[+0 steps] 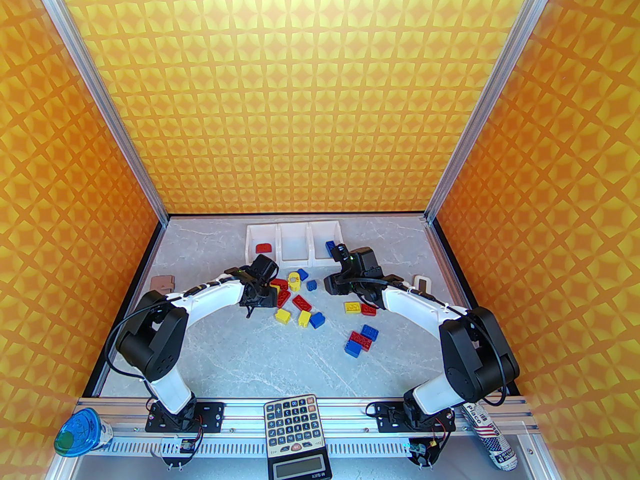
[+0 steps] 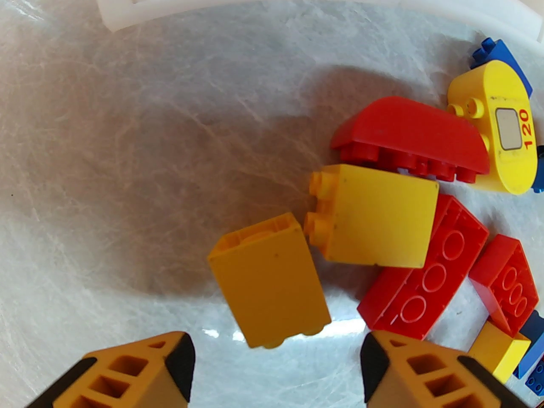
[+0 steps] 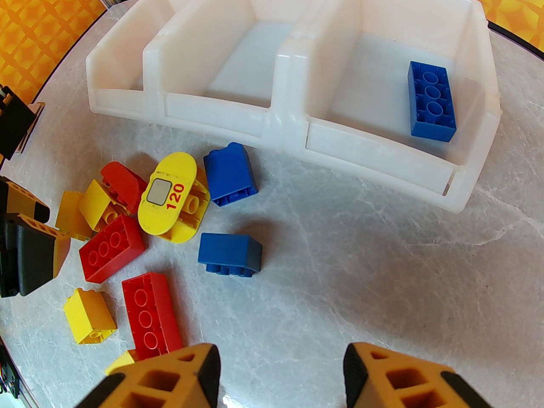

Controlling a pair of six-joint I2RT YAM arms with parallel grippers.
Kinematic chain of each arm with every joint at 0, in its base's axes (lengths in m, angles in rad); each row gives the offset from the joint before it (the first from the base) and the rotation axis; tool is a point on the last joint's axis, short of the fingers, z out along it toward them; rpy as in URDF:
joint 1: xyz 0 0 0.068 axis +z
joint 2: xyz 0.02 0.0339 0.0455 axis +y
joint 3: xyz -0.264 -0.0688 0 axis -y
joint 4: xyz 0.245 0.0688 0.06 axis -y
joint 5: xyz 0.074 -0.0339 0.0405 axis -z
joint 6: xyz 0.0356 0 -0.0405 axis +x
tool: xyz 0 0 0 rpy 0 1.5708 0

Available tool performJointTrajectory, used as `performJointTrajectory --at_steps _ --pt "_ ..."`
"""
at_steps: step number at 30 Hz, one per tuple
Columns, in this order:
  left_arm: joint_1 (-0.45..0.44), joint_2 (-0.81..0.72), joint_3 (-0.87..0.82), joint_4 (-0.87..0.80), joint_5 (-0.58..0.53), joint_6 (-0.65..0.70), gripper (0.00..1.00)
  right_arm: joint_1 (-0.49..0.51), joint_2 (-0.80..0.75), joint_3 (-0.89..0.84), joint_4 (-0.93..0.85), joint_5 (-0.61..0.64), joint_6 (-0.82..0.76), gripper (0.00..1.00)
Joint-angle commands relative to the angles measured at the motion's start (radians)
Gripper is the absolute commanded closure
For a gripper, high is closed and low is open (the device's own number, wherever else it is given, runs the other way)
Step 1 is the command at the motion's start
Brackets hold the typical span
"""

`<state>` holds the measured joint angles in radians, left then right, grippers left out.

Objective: Sort the legos into containers by color

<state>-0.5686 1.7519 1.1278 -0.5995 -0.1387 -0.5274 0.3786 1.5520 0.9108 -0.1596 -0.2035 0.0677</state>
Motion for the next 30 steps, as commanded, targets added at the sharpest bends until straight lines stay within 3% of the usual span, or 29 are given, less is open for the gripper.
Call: performJointTrajectory --at_steps 1,18,30 --pt "0.003 0.025 0.043 0.023 0.016 -0.015 0.32 0.004 -0.004 0.005 0.019 -0.014 0.009 0.47" --pt "0.032 0.088 0.068 0.010 -0.007 -0.011 0.46 0.005 -0.094 -0.063 0.090 -0.085 -0.006 0.46" --pt "0.032 0.093 0.089 -0.022 -0.014 0.004 0.63 0.004 -0.137 -0.097 0.126 -0.103 -0.012 0.46"
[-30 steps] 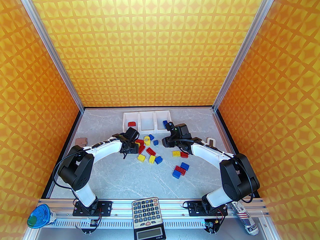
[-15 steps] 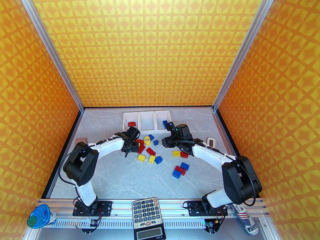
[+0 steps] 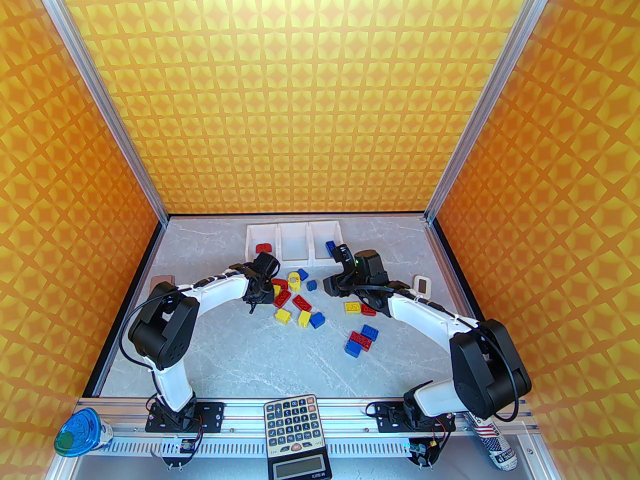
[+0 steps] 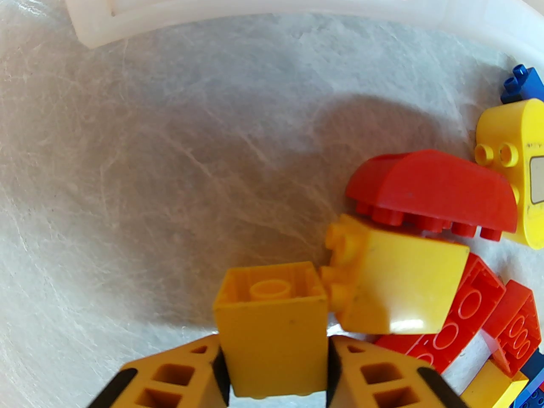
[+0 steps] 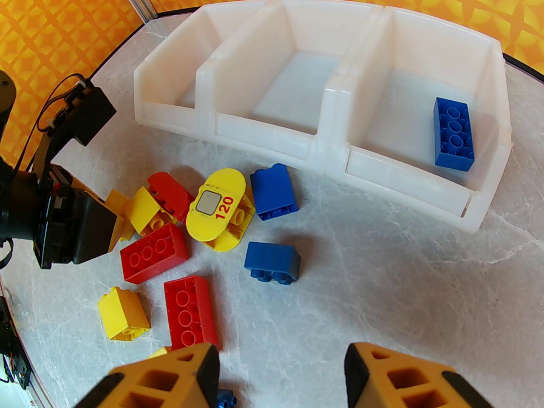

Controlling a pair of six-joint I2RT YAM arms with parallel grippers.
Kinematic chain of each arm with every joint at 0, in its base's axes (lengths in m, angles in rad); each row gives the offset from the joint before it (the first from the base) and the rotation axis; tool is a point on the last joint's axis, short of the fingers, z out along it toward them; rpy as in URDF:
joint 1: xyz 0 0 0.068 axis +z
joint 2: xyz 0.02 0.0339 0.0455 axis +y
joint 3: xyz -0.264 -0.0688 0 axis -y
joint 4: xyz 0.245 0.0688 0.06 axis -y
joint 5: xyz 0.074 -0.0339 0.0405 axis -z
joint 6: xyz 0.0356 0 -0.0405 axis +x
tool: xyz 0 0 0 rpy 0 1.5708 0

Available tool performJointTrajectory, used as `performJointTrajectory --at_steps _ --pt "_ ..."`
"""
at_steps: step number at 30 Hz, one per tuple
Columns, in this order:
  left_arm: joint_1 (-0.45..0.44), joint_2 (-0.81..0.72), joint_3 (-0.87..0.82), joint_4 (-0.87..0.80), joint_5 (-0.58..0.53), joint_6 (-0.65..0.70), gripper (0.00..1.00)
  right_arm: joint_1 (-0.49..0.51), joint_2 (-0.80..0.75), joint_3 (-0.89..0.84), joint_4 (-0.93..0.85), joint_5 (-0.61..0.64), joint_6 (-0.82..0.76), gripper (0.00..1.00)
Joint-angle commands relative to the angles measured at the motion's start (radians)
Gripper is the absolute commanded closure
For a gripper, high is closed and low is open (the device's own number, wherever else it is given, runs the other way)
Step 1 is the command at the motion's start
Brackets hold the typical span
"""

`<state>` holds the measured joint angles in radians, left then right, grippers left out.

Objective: Sort the legos into containers by color

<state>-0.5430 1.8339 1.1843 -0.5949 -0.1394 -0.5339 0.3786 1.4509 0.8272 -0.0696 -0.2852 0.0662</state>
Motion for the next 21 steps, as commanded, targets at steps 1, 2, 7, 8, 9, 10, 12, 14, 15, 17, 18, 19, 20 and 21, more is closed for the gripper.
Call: performJointTrajectory --at_steps 1,2,7,8,9,10,12,14,15,17,18,19,20,21 --pt "0.007 0.006 0.036 -0.033 -0.013 0.013 0.64 0.004 -0.040 -0.017 0.040 -0.022 -0.011 0.46" --pt "0.006 0.003 0.038 -0.040 -0.014 0.017 0.64 0.005 -0.044 -0.020 0.042 -0.022 -0.011 0.46" --pt "0.006 -0.037 0.058 -0.076 -0.016 0.033 0.68 0.005 -0.065 -0.035 0.057 -0.029 -0.012 0.46" --pt "0.007 -0.046 0.063 -0.083 -0.017 0.037 0.68 0.004 -0.069 -0.037 0.060 -0.030 -0.014 0.46" --pt "0.006 -0.055 0.070 -0.095 -0.019 0.040 0.68 0.005 -0.073 -0.041 0.063 -0.031 -0.013 0.46" --pt "0.007 -0.064 0.077 -0.104 -0.022 0.044 0.68 0.005 -0.078 -0.044 0.067 -0.034 -0.013 0.46" --pt "0.006 -0.081 0.092 -0.117 -0.026 0.053 0.68 0.004 -0.087 -0.050 0.072 -0.037 -0.015 0.46" --pt "0.006 -0.092 0.105 -0.126 -0.031 0.064 0.68 0.003 -0.093 -0.054 0.075 -0.037 -0.015 0.46" --pt "0.006 -0.095 0.118 -0.130 -0.034 0.071 0.68 0.005 -0.096 -0.057 0.077 -0.037 -0.016 0.46" --pt "0.006 -0.091 0.147 -0.136 -0.039 0.085 0.68 0.004 -0.099 -0.059 0.080 -0.036 -0.015 0.46" --pt "0.007 -0.084 0.170 -0.142 -0.043 0.095 0.68 0.005 -0.102 -0.061 0.083 -0.035 -0.016 0.46" --pt "0.006 -0.075 0.194 -0.147 -0.042 0.104 0.69 0.004 -0.105 -0.065 0.086 -0.035 -0.013 0.46" --pt "0.006 -0.064 0.218 -0.155 -0.042 0.111 0.68 0.004 -0.109 -0.067 0.086 -0.034 -0.014 0.46" --pt "0.005 -0.050 0.250 -0.162 -0.042 0.118 0.69 0.005 -0.113 -0.070 0.087 -0.031 -0.015 0.46"
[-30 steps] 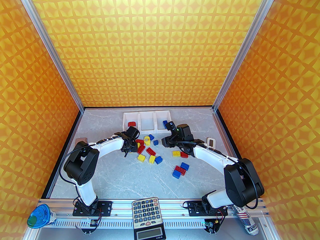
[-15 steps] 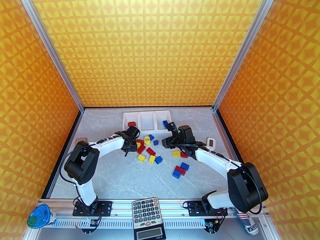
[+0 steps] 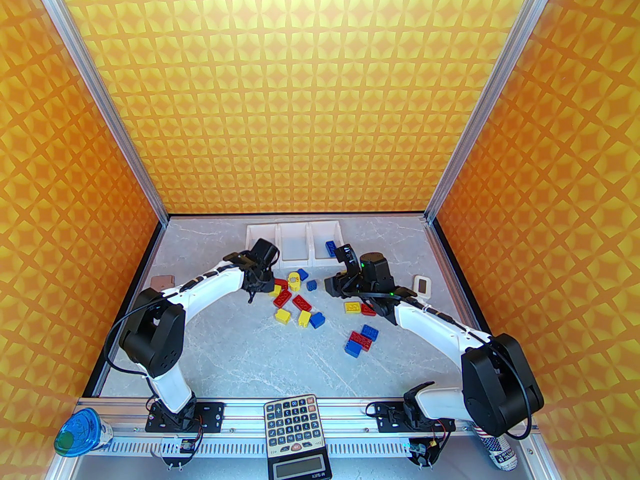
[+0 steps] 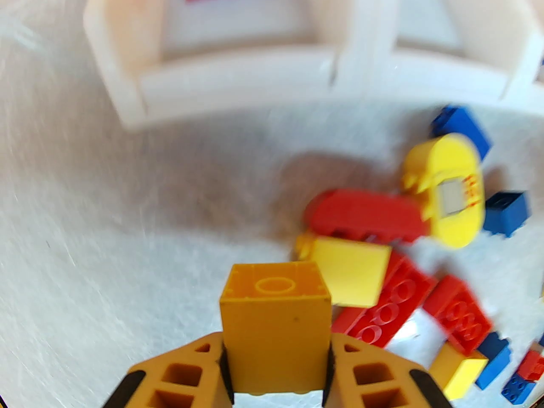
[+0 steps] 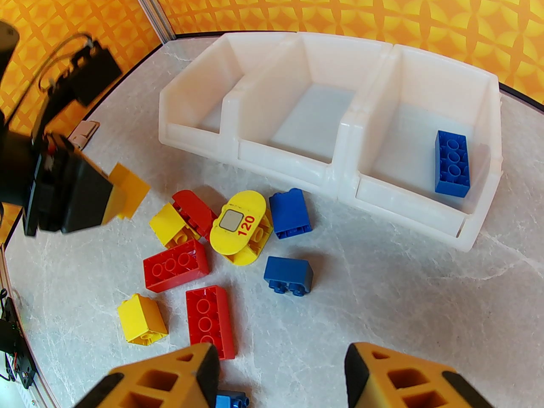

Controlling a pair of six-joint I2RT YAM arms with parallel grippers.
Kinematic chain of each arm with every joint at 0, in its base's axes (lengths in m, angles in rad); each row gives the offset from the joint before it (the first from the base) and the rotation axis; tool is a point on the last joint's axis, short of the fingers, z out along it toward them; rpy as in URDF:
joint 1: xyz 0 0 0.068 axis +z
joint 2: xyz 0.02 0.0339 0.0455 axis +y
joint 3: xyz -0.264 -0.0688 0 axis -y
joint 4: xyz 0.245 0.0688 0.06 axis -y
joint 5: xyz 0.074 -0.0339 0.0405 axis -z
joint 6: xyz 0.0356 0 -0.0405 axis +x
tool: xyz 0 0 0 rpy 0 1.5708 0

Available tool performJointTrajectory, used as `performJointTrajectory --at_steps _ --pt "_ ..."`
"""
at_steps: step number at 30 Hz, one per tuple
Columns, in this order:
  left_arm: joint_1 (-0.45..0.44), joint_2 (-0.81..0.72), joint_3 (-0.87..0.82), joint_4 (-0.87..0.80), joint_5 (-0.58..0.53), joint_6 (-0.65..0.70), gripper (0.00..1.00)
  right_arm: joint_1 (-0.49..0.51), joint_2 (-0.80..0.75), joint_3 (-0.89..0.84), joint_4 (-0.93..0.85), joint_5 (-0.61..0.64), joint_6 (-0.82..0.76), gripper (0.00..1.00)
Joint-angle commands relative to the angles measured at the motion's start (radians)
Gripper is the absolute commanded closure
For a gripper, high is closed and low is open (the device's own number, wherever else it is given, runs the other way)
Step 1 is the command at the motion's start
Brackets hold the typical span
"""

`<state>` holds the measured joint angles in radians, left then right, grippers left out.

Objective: Sort the legos into containers by color

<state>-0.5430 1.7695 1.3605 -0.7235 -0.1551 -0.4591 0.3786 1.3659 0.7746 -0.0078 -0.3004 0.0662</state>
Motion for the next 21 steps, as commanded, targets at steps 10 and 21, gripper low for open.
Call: performJointTrajectory --at_steps 10,21 --pt "0.003 0.220 0.422 -0.077 -0.027 0.092 0.68 0.004 -0.060 -0.039 0.030 0.006 -0.013 0.46" --pt "0.006 0.549 0.906 -0.178 -0.027 0.125 0.46 0.005 -0.061 -0.037 0.021 0.041 -0.019 0.45"
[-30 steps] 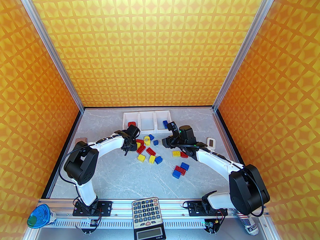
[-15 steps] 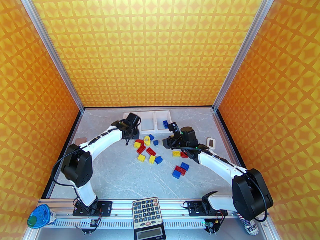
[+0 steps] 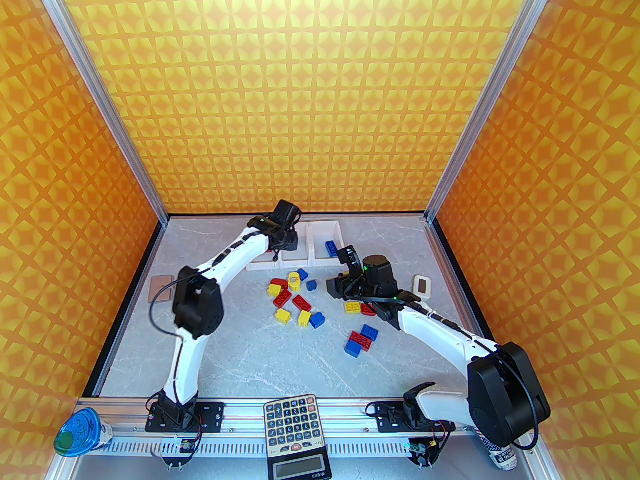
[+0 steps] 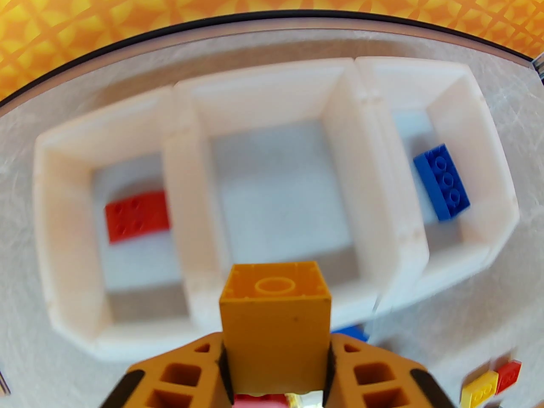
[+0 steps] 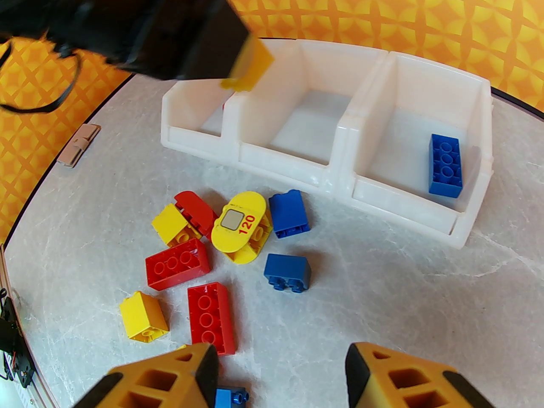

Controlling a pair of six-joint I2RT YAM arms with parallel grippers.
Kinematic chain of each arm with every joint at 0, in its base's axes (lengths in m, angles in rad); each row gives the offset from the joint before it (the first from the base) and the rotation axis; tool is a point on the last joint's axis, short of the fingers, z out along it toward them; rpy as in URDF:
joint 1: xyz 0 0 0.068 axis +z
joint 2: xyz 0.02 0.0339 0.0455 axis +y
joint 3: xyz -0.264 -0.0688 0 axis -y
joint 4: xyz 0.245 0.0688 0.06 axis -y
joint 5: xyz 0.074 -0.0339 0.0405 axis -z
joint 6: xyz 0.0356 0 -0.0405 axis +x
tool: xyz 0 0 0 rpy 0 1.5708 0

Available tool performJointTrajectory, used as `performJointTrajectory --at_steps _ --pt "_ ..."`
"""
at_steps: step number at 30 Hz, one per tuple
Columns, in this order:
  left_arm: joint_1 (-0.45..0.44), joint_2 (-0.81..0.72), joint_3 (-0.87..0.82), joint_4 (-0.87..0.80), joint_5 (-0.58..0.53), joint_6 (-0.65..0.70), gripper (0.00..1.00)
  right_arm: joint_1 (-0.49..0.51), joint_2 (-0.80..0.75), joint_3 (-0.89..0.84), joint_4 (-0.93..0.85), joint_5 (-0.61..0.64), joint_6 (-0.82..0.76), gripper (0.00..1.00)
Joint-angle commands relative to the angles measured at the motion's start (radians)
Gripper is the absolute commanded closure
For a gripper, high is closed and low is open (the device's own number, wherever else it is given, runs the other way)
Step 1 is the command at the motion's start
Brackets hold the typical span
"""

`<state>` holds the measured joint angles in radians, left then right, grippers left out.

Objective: Sort the legos into containers by color

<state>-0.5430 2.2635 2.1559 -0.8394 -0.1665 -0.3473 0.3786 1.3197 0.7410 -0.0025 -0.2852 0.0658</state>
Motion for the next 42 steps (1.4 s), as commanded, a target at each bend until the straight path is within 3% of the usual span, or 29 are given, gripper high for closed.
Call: performJointTrajectory --at_steps 1,3,7,17,21,27,33,42 --pt "0.008 0.080 0.152 -0.078 -0.015 0.009 0.36 0.005 -0.014 -0.002 0.015 0.026 -0.019 0.45" --pt "0.011 0.119 0.233 -0.125 -0.015 0.007 0.26 0.005 -0.011 0.001 0.012 0.033 -0.019 0.45" --pt "0.008 0.053 0.168 -0.104 -0.015 -0.002 0.23 0.004 0.002 0.013 -0.003 0.046 -0.021 0.45" --pt "-0.012 -0.390 -0.436 0.050 -0.015 -0.021 0.21 0.019 0.070 0.044 -0.015 0.067 0.008 0.45" --pt "-0.012 -0.548 -0.657 0.083 -0.014 -0.058 0.21 0.051 0.157 0.118 -0.097 0.102 0.035 0.45" --pt "-0.017 -0.737 -0.887 0.107 -0.016 -0.123 0.20 0.095 0.259 0.203 -0.163 0.152 0.093 0.43" --pt "-0.016 -0.831 -1.012 0.122 -0.018 -0.166 0.19 0.144 0.346 0.252 -0.180 0.205 0.136 0.41" --pt "-0.018 -0.843 -1.041 0.148 -0.019 -0.193 0.19 0.174 0.457 0.327 -0.180 0.274 0.177 0.42"
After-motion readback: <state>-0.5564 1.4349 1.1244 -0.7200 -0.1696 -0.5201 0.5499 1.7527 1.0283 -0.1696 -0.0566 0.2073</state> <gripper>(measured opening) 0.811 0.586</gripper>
